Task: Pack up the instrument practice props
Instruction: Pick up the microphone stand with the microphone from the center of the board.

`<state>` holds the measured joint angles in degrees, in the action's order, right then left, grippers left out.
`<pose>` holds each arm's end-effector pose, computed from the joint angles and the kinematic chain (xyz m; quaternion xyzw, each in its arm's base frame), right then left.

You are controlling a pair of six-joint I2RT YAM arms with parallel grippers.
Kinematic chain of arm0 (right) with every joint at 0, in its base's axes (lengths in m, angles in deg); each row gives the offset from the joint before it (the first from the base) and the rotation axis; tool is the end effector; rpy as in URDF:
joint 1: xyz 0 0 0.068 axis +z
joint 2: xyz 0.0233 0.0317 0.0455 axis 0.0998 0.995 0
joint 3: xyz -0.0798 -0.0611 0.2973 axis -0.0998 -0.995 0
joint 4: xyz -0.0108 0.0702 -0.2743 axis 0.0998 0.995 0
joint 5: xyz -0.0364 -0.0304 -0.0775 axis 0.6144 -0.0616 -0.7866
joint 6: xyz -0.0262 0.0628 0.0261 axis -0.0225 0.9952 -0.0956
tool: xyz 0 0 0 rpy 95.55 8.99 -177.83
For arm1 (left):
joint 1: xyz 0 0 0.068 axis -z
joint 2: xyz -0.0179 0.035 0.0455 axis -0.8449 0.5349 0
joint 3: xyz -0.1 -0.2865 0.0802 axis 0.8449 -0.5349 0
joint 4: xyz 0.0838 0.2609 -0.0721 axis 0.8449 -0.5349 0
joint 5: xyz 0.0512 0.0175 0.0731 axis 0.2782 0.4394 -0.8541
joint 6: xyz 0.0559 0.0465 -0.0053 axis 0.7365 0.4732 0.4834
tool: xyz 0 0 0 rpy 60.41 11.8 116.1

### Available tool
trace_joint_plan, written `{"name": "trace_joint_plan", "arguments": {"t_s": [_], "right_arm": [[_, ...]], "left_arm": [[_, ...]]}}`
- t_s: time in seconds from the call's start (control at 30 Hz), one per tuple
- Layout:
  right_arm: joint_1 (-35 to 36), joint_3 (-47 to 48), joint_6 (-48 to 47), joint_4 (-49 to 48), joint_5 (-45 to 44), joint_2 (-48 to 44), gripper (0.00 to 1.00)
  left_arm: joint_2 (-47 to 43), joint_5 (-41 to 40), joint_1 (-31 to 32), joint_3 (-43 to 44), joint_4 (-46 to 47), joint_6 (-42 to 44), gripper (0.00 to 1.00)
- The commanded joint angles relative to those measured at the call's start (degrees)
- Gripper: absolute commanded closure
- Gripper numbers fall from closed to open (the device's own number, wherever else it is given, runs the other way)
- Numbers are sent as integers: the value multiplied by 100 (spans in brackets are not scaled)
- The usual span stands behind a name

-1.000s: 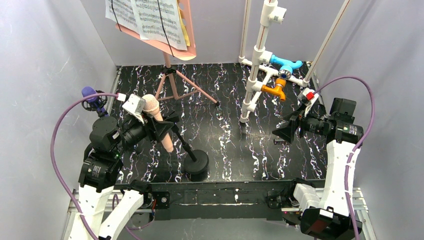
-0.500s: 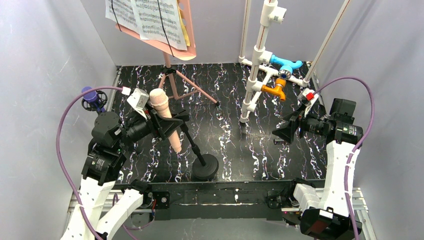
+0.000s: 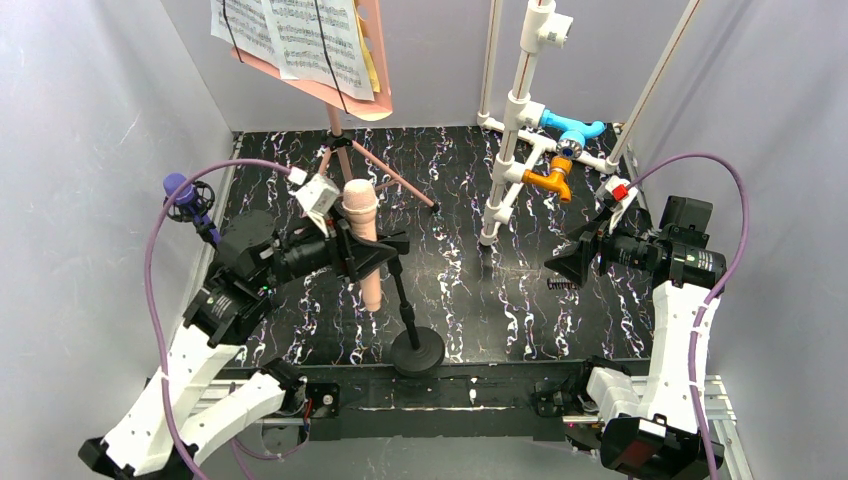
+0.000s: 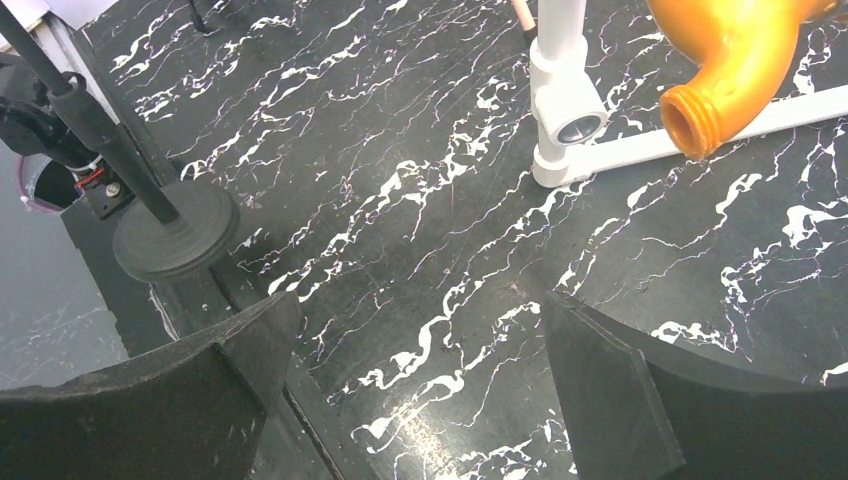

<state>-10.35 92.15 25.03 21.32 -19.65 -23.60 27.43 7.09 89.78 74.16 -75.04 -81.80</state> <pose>0.1667 0.0074 0.3840 -0.3226 0.7563 0.2899 0.4898 0.1166 -0.1076 0.4713 0.2609 0.6394 -0.4524 0.5644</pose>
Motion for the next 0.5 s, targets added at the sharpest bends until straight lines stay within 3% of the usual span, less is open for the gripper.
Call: {"name": "trace_joint_plan", "arguments": {"t_s": [0.0, 0.47], "right_arm": [[-27, 43, 26, -119, 86, 12, 0], [-23, 2, -7, -81, 100, -33, 0]], "left_arm": [[319, -376, 491, 363, 561, 220, 100], [1831, -966, 1780, 1469, 356, 1631, 100]]}}
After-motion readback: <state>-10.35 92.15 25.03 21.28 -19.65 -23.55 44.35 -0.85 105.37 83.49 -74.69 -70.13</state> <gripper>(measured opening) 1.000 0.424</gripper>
